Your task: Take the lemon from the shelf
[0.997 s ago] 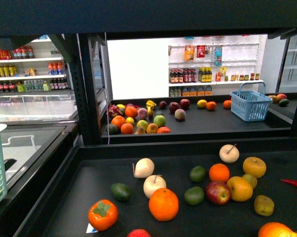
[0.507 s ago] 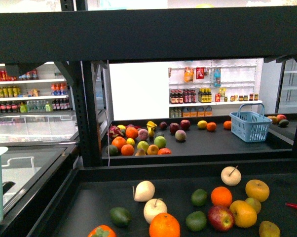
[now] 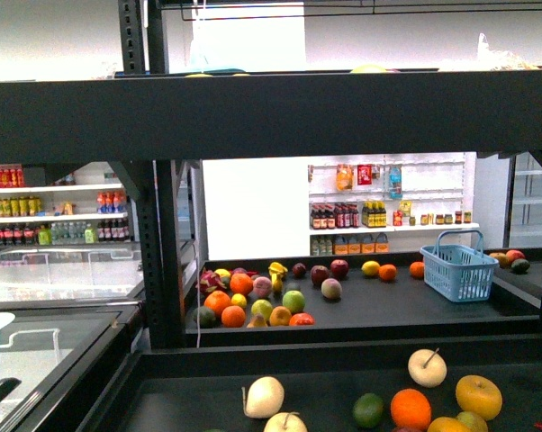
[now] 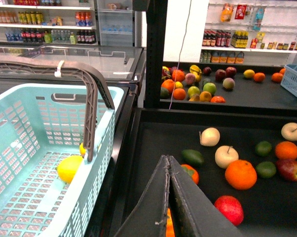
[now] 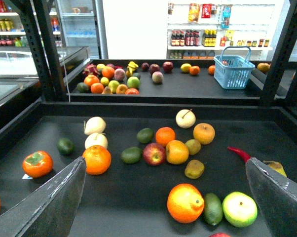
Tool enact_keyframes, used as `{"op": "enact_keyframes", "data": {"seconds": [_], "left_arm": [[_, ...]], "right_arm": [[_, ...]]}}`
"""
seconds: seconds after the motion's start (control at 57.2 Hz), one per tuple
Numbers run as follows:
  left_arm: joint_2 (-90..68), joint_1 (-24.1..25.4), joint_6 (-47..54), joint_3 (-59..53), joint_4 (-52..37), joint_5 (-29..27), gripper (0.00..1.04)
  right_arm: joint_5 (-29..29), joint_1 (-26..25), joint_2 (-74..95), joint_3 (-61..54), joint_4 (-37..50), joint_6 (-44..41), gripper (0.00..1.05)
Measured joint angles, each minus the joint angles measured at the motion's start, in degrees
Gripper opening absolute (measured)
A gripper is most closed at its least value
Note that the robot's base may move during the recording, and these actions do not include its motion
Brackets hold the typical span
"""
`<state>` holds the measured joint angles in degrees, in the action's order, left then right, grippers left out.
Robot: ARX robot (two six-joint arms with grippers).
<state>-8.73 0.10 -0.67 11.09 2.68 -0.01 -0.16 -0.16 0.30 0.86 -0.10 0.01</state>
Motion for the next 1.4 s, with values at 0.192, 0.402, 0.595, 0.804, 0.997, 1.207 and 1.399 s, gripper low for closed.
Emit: {"op": "enact_keyframes", "data": {"seconds": [0.192, 0.402, 0.595, 0.804, 0.997, 1.207, 1.399], "left_arm": [[2.2, 0.0, 0.0, -3.3, -1.0, 0.0, 0.03], [4.0, 0.0, 0.0, -5.5, -1.6, 0.0, 0.03], [5.1, 0.0, 0.0, -7.1, -2.0, 0.0, 0.03], [7.2, 0.0, 0.0, -9.2, -2.4, 0.0, 0.03], [8.4, 0.0, 0.0, -10.3, -2.4, 0.0, 0.03], [8.4, 0.0, 0.0, -10.3, -2.4, 0.0, 0.29], [8.4, 0.0, 0.0, -10.3, -2.4, 0.0, 0.64]], "right_arm": [[0.0, 0.0, 0.0, 0.0, 0.0, 0.0, 0.97], [0.0, 0.0, 0.0, 0.0, 0.0, 0.0, 0.97], [0.0, 0.0, 0.0, 0.0, 0.0, 0.0, 0.97], [0.0, 0.0, 0.0, 0.0, 0.0, 0.0, 0.97], [0.0, 0.0, 0.0, 0.0, 0.0, 0.0, 0.97], [0.0, 0.0, 0.0, 0.0, 0.0, 0.0, 0.97], [0.0, 0.0, 0.0, 0.0, 0.0, 0.0, 0.97]]}}
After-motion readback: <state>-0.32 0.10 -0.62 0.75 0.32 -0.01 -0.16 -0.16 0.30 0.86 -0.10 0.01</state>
